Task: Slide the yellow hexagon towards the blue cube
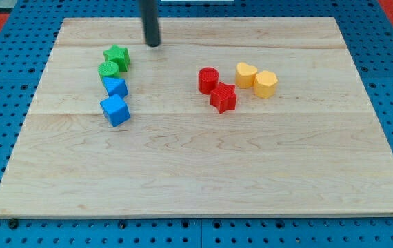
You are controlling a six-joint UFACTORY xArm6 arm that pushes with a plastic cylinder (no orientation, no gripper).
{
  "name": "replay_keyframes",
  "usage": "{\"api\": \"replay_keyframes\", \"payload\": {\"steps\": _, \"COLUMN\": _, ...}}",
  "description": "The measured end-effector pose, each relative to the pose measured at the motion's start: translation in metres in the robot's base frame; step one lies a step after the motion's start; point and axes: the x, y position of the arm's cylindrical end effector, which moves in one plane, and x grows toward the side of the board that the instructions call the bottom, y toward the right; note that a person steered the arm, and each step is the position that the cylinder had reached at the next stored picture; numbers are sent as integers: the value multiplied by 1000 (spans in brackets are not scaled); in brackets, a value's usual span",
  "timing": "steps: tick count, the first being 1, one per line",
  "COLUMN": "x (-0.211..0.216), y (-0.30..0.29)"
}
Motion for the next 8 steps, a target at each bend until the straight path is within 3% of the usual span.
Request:
{"api": "replay_keyframes", "payload": {"steps": 1, "x": 17, "y": 111}}
{"api": "replay_keyframes", "payload": {"steps": 2, "x": 61, "y": 179}}
{"api": "replay_keyframes", "payload": {"steps": 4, "x": 161, "y": 153}}
{"api": "replay_keyframes", "payload": {"steps": 5, "x": 178, "y": 111}}
{"api": "replay_keyframes", "payload": {"steps": 6, "x": 170, "y": 174}}
{"api": "replay_keyframes", "payload": {"steps": 7, "x": 215, "y": 194}}
{"api": "replay_keyframes", "payload": {"steps": 8, "x": 246, "y": 136}}
